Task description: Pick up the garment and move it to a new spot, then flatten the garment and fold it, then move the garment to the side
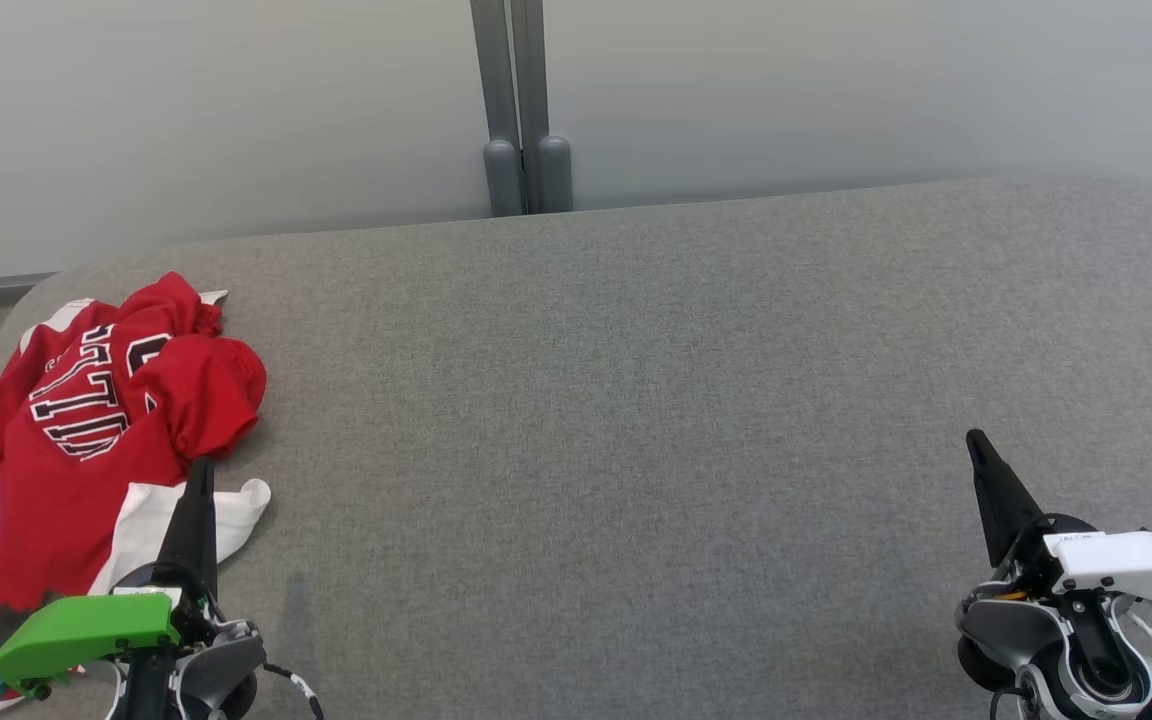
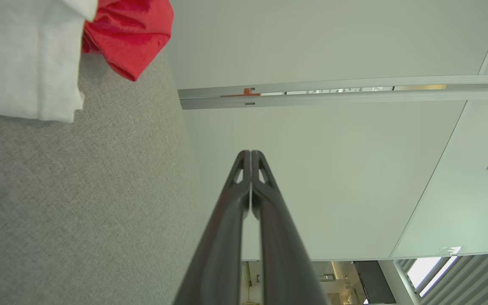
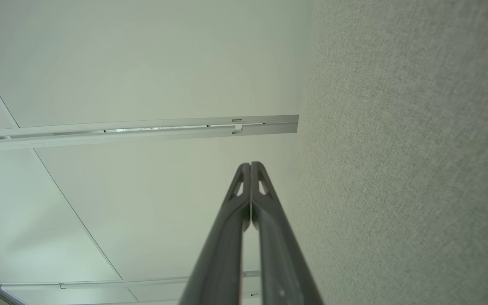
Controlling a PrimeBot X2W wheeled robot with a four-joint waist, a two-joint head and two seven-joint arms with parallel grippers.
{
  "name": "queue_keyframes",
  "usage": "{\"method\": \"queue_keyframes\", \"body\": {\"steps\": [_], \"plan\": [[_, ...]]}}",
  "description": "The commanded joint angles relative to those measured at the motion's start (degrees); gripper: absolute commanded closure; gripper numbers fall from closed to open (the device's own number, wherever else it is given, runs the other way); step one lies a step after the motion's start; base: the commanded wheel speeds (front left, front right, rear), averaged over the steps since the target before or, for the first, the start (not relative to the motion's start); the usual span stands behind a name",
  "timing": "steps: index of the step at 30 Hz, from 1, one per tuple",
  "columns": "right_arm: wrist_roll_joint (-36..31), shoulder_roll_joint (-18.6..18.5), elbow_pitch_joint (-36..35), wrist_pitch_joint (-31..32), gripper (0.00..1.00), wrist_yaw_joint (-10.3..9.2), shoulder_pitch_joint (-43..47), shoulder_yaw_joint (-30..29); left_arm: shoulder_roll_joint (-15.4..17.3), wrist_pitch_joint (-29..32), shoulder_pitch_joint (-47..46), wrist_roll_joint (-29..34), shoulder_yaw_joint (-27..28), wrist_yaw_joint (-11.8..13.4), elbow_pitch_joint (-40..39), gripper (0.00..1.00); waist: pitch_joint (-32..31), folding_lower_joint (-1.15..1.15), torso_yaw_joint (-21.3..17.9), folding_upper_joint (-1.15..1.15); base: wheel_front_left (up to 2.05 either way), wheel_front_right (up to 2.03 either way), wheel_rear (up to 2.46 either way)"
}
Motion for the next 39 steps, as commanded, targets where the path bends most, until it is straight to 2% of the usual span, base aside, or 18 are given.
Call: {"method": "queue_keyframes", "body": {"steps": [1,35,36,39], "plan": [[0.43,-0.09,0.12,0.09,1.0,0.05,-0.4,0.0,0.07,0.14,-0.6,0.0,0.08,-0.28,-0.07,1.0,0.0,0.0,0.0,0.0,0.0,0.0,0.0],[0.43,-0.09,0.12,0.09,1.0,0.05,-0.4,0.0,0.07,0.14,-0.61,0.0,0.08,-0.28,-0.07,1.0,0.0,0.0,0.0,0.0,0.0,0.0,0.0],[0.0,0.0,-0.01,0.0,0.0,0.0,-0.01,0.01,0.0,-0.01,0.0,0.0,0.0,0.0,0.0,0.0,0.0,0.0,0.0,0.0,0.0,0.0,0.0],[-0.03,0.38,1.41,-0.01,0.0,-0.01,1.08,0.09,-0.32,-0.07,1.15,0.0,-0.14,0.1,1.52,0.0,0.0,0.0,0.0,0.0,0.0,0.0,0.0]]}}
